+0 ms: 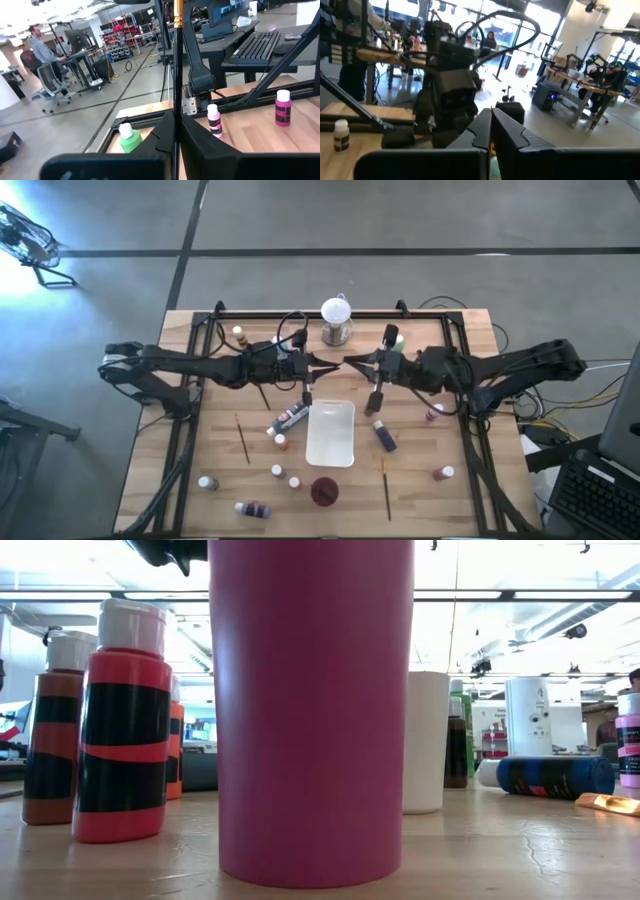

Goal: Pick & Place Paint Supplies
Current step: Put the gold paint brush into the red cup

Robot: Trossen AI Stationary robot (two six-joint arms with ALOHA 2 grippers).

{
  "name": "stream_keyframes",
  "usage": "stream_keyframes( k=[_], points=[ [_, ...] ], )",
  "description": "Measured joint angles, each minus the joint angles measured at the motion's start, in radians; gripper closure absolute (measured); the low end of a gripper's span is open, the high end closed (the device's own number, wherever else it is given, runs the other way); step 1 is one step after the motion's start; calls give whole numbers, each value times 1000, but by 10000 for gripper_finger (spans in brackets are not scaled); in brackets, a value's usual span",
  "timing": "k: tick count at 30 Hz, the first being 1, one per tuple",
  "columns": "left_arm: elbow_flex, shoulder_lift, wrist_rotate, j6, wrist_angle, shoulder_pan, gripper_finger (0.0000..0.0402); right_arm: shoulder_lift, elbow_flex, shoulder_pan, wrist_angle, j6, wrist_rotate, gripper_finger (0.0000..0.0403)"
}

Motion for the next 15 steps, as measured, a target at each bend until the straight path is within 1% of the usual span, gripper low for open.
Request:
stream_keyframes(
  k=[4,7,11,15],
  points=[
    [0,-15,0,-34,-11,0,332,-30,0,0,-56,23,3,395],
    [0,-28,0,-32,-3,0,302,-41,-2,0,-55,30,2,395],
    [0,-33,-6,-20,-29,0,282,-46,-3,0,-69,11,2,395],
    [0,-83,-46,2,-132,2,278,-78,10,2,-145,28,0,395]
  ],
)
